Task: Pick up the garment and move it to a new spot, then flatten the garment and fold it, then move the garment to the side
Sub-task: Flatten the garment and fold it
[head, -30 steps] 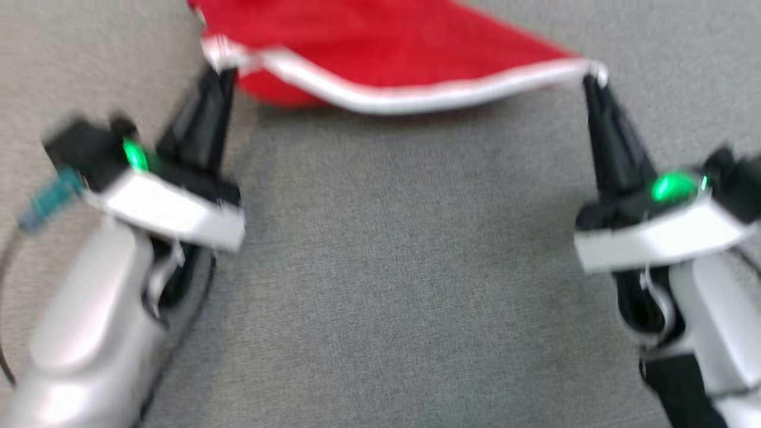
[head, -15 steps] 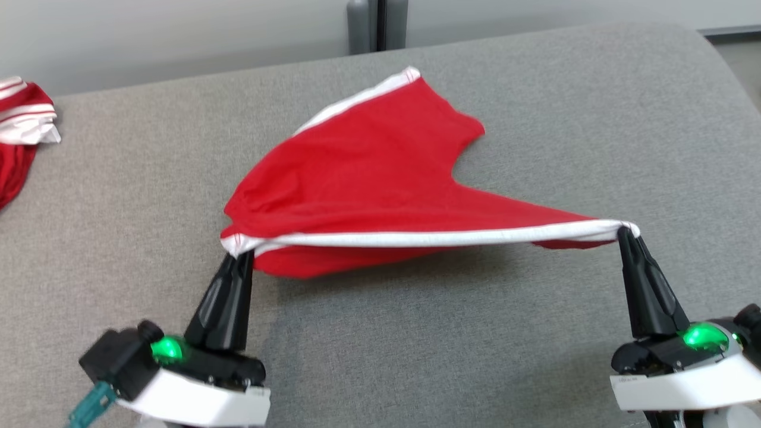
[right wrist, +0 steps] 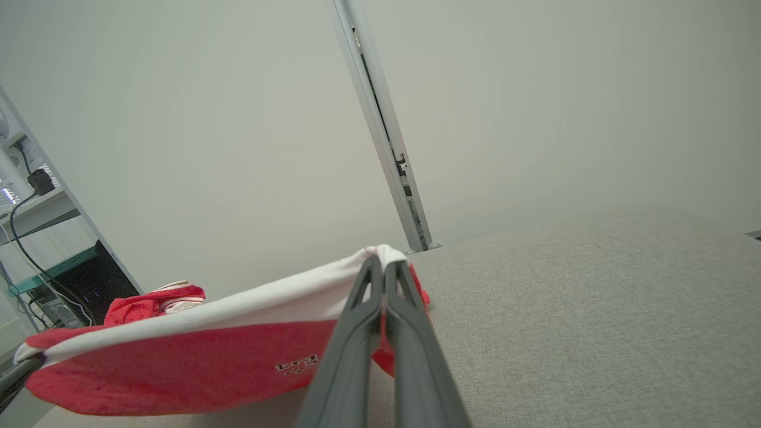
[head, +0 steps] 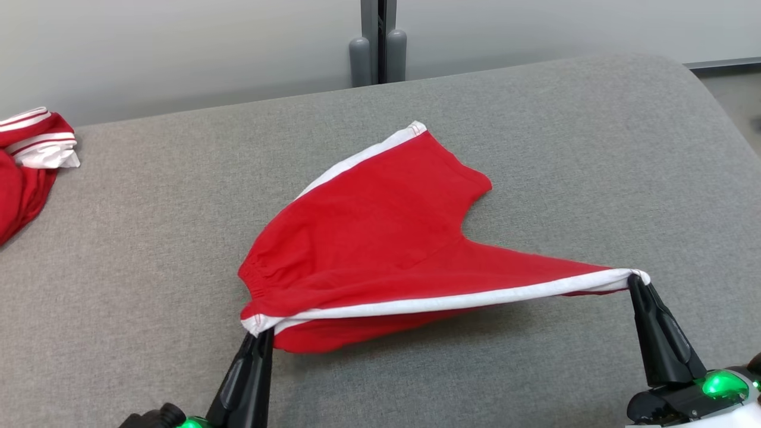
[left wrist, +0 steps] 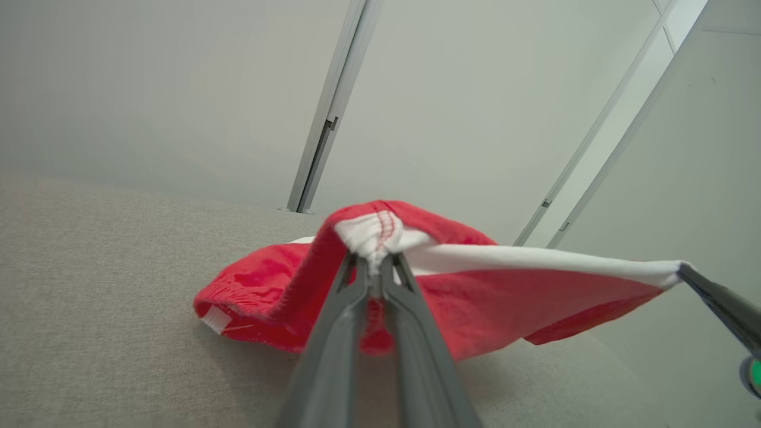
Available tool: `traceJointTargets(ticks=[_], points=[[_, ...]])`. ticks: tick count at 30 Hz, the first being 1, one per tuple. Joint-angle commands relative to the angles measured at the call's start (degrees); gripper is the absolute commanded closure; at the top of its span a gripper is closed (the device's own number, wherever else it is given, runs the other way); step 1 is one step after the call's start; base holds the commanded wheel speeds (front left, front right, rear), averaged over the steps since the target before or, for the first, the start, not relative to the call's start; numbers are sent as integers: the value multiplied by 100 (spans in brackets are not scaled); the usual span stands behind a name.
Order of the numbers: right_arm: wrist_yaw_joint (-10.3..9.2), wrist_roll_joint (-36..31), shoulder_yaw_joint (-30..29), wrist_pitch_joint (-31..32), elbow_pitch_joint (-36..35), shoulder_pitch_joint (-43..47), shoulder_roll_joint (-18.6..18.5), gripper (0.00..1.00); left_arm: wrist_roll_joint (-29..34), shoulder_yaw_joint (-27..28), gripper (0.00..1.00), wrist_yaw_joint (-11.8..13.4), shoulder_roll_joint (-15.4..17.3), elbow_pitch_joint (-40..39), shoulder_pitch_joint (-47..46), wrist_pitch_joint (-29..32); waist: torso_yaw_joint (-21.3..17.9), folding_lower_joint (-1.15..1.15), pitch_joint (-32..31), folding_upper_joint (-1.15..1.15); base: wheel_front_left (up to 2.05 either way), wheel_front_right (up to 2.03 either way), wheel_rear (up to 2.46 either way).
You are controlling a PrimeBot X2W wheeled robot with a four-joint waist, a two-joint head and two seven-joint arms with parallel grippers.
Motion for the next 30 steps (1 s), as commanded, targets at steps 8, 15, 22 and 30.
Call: traceJointTargets(ticks=[8,15,22,30], points=[[1,-141,-54,223,293,-247,85,100,-48,-199,100,-100,-77,483,-213,-21,191,0,119,0,0,0,0],[1,-276,-205,414,807,-803,102,100,-228,-369,100,-118,-159,1195,-867,58,487,0,196,0,0,0,0],[1,-368,-207,760,1549,-1873,-105,100,-461,-510,100,18,-222,2146,-1870,261,837,0,342,0,0,0,0],[1,-243,207,1115,2713,-3412,-492,100,-726,-741,100,235,-250,3271,-3125,390,1171,0,793,0,0,0,0]])
